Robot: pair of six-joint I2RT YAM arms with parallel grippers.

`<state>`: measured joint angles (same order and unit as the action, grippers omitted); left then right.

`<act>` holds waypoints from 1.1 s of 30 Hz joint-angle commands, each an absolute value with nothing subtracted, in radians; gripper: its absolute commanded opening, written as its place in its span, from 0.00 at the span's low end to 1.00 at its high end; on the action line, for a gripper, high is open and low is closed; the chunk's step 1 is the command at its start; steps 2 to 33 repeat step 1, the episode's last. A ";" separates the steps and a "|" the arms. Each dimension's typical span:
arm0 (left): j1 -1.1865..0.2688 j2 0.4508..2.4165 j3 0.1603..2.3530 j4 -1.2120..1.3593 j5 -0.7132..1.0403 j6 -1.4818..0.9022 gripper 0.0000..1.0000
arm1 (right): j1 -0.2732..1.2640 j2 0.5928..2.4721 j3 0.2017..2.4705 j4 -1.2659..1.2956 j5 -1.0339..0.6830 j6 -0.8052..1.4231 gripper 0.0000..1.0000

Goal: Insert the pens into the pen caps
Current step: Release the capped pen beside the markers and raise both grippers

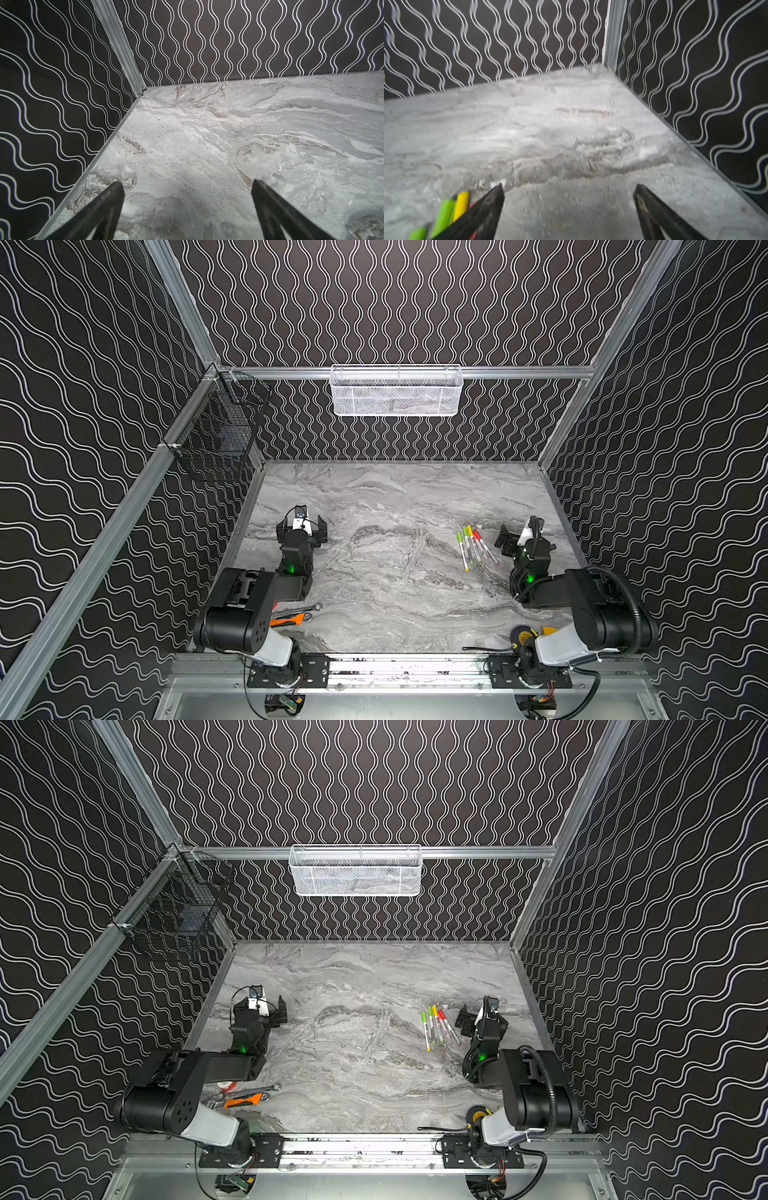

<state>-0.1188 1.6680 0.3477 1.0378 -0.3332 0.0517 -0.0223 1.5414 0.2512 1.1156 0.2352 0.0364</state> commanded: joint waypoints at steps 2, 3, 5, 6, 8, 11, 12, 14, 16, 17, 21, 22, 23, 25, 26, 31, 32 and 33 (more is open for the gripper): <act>-0.117 1.671 0.351 1.086 -0.324 0.048 0.99 | -0.023 1.521 0.265 1.141 0.243 0.052 0.99; -0.117 1.671 0.351 1.086 -0.324 0.048 0.99 | -0.023 1.521 0.265 1.141 0.243 0.052 0.99; -0.117 1.671 0.351 1.086 -0.324 0.048 0.99 | -0.023 1.521 0.265 1.141 0.243 0.052 0.99; -0.117 1.671 0.351 1.086 -0.324 0.048 0.99 | -0.023 1.521 0.265 1.141 0.243 0.052 0.99; -0.117 1.671 0.351 1.086 -0.324 0.048 0.99 | -0.023 1.521 0.265 1.141 0.243 0.052 0.99; -0.117 1.671 0.351 1.086 -0.324 0.048 0.99 | -0.023 1.521 0.265 1.141 0.243 0.052 0.99; -0.117 1.671 0.351 1.086 -0.324 0.048 0.99 | -0.023 1.521 0.265 1.141 0.243 0.052 0.99; -0.117 1.671 0.351 1.086 -0.324 0.048 0.99 | -0.023 1.521 0.265 1.141 0.243 0.052 0.99; -0.117 1.671 0.351 1.086 -0.324 0.048 0.99 | -0.023 1.521 0.265 1.141 0.243 0.052 0.99; -0.117 1.671 0.351 1.086 -0.324 0.048 0.99 | -0.023 1.521 0.265 1.141 0.243 0.052 0.99; -0.117 1.671 0.351 1.086 -0.324 0.048 0.99 | -0.023 1.521 0.265 1.141 0.243 0.052 0.99; -0.117 1.671 0.351 1.086 -0.324 0.048 0.99 | -0.023 1.521 0.265 1.141 0.243 0.052 0.99; -0.117 1.671 0.351 1.086 -0.324 0.048 0.99 | -0.023 1.521 0.265 1.141 0.243 0.052 0.99; -0.117 1.671 0.351 1.086 -0.324 0.048 0.99 | -0.023 1.521 0.265 1.141 0.243 0.052 0.99; -0.117 1.671 0.351 1.086 -0.324 0.048 0.99 | -0.023 1.521 0.265 1.141 0.243 0.052 0.99; -0.117 1.671 0.351 1.086 -0.324 0.048 0.99 | -0.023 1.521 0.265 1.141 0.243 0.052 0.99; -0.117 1.671 0.351 1.086 -0.324 0.048 0.99 | -0.023 1.521 0.265 1.141 0.243 0.052 0.99; -0.117 1.671 0.351 1.086 -0.324 0.048 0.99 | -0.023 1.521 0.265 1.141 0.243 0.052 0.99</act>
